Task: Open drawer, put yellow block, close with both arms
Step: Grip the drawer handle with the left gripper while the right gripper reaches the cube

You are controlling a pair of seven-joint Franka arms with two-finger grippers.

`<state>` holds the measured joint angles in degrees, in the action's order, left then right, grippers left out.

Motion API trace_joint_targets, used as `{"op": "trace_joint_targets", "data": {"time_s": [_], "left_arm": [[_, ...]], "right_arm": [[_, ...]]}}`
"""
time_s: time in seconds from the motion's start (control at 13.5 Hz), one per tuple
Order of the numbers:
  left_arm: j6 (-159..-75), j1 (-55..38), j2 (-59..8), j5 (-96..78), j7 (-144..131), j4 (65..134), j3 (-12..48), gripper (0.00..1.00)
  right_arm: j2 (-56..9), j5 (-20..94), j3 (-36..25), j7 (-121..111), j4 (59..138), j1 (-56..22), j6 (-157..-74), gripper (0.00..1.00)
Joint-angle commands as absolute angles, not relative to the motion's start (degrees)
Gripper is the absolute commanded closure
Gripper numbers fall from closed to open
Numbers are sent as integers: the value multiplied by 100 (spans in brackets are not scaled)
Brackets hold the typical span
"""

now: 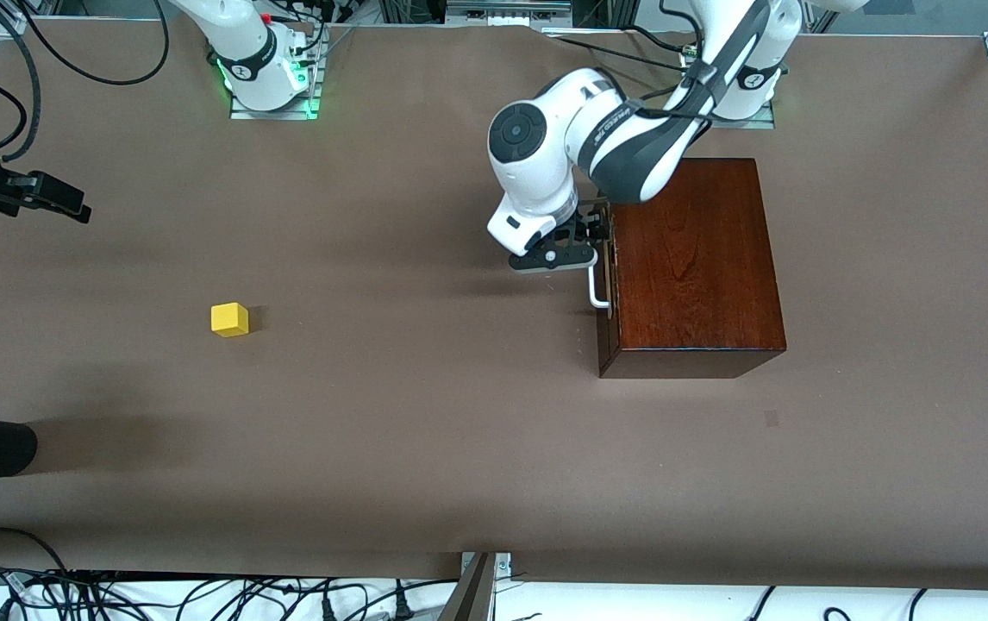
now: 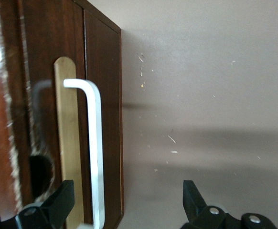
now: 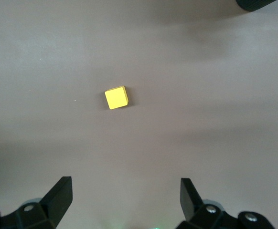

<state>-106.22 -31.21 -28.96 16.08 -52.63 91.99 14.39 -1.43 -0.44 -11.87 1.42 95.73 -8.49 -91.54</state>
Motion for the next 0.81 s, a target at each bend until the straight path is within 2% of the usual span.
{"op": "trace_joint_targets", "data": {"time_s": [0.0,0.3,0.74], "left_arm": [[-10819,-3129,-2970,1951,-5335,9325,1424,0],[-10951,-3129,-3120,2275,-5361,9316,1389,0],[-10969,-3120,-3138,2364,-5370,9316,1371,0]], "right_arm": [[-44,-97,-1151,114,9939,-853,-9474,0],[-44,-97,-1134,88,10615,-861,-10272,0],[-88,-88,-1037,-96,11890,-870,-11986,0]]}}
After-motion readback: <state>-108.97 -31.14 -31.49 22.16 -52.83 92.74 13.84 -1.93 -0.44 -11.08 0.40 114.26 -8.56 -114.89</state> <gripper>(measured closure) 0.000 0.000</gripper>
